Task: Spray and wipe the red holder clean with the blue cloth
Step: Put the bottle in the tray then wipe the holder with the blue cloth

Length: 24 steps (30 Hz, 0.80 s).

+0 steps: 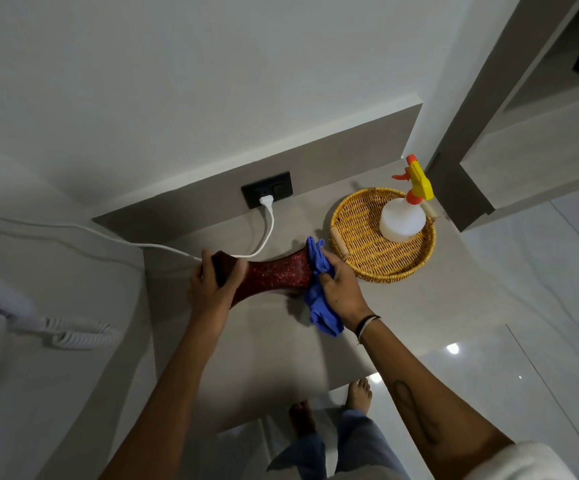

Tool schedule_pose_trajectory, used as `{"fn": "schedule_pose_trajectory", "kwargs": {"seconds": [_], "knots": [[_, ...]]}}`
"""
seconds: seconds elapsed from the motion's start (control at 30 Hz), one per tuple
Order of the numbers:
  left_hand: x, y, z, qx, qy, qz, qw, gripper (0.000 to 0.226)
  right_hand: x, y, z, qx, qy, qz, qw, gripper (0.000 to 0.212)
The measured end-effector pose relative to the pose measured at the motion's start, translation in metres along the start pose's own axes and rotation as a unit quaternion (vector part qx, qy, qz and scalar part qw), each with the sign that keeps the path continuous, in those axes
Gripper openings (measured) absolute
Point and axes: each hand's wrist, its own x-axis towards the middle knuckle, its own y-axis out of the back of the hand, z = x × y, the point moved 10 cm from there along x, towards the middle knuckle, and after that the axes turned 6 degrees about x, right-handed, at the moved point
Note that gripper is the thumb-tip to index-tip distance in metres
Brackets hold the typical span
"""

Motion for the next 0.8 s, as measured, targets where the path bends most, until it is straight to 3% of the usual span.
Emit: {"fn": "schedule_pose_trajectory", "kwargs": {"seconds": [0.1, 0.23, 0.37, 0.47, 0.53, 0.63, 0.67, 0.7, 0.8], "knots": [[0.001, -0.004, -0.011, 0.054, -0.023, -0.082, 0.995, 0.161, 0.013, 0.001, -0.003, -0.014, -0.001, -0.014, 1.000, 0.053], [0.008, 0.011, -0.025, 0.060, -0.064, -0.051, 0.995, 0.129, 0.015, 0.000, -0.011, -0.068, 0.025, -0.021, 0.997, 0.056], [-0.007, 0.017, -0.016, 0.098, -0.123, 0.015, 0.987, 0.095, -0.010, -0.010, -0.034, -0.208, 0.125, 0.020, 0.970, 0.058], [-0.011, 0.022, -0.011, 0.090, -0.136, 0.038, 0.986, 0.092, -0.045, -0.041, -0.051, -0.234, 0.206, -0.004, 0.950, 0.061], [-0.014, 0.013, -0.008, 0.112, -0.142, 0.034, 0.983, 0.091, -0.075, -0.080, -0.061, -0.203, 0.267, -0.082, 0.939, 0.057], [-0.027, -0.014, -0.005, 0.188, -0.076, 0.043, 0.978, 0.088, -0.103, -0.119, -0.061, -0.222, 0.341, -0.132, 0.904, 0.061], [-0.030, -0.014, -0.003, 0.220, -0.097, 0.070, 0.968, 0.077, -0.099, -0.117, -0.057, -0.236, 0.348, -0.125, 0.899, 0.063], [-0.031, -0.007, -0.002, 0.182, -0.111, 0.063, 0.975, 0.071, -0.090, -0.111, -0.051, -0.263, 0.340, -0.116, 0.895, 0.066], [-0.019, 0.026, -0.014, 0.150, -0.159, 0.072, 0.973, 0.080, -0.050, -0.075, -0.022, -0.360, 0.246, -0.094, 0.895, 0.080]]}}
